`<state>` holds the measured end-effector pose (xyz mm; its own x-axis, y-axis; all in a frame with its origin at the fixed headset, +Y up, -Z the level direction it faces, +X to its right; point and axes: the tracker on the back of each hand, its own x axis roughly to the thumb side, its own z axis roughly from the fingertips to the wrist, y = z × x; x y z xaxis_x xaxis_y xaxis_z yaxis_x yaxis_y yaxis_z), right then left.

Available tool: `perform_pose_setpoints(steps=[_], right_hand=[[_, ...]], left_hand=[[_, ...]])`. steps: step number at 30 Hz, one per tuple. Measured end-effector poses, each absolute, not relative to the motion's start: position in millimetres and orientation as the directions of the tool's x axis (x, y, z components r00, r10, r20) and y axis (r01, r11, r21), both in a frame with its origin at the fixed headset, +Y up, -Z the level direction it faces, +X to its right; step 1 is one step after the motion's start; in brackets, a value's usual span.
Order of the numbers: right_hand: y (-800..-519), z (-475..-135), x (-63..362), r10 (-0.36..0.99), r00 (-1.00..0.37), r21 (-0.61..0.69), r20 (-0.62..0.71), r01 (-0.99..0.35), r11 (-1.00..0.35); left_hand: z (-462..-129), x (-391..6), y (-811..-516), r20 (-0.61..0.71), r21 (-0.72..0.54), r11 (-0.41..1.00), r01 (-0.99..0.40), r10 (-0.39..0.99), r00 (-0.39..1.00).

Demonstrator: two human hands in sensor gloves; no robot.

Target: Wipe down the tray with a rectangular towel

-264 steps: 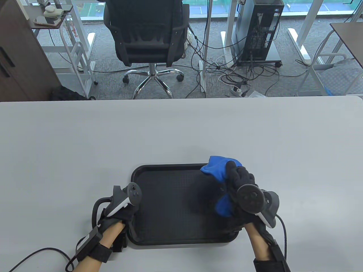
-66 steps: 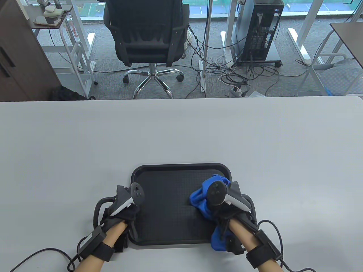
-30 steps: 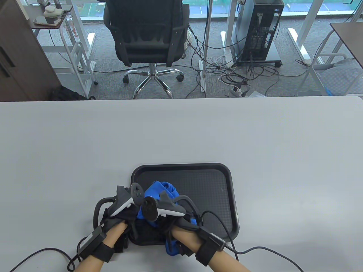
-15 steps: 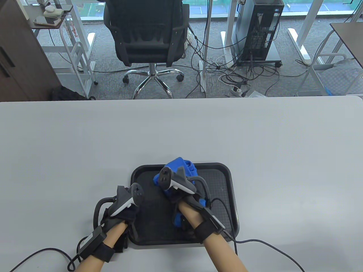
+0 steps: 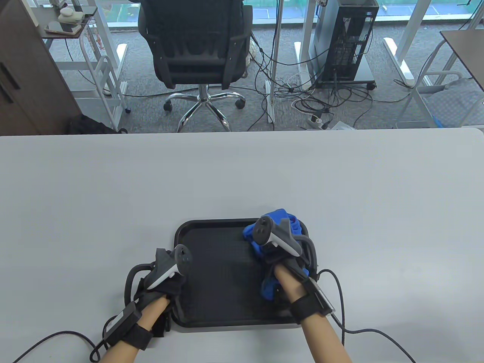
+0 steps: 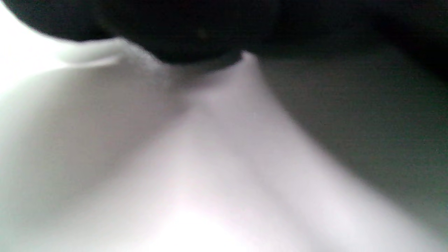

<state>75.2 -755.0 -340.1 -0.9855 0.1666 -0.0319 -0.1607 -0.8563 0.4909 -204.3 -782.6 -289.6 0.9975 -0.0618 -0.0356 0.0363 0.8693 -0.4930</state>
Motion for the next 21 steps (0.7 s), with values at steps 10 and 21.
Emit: perform_pose_setpoints(steps=[10,21], right_hand=[[-754,-309,112,0.266,-0.964,0.546,0.021,-0.212,-0.811],[-753,-256,110,0.298,-0.925,0.624,0.237,-0.090,-0.776]], left_hand=[[-289,-204,-783,-0.040,-0.501,0.865,0.033,-0.061,0.997],[-289,-204,-783,-0.042,-0.508,0.861,0.028,-0.057,0.997]])
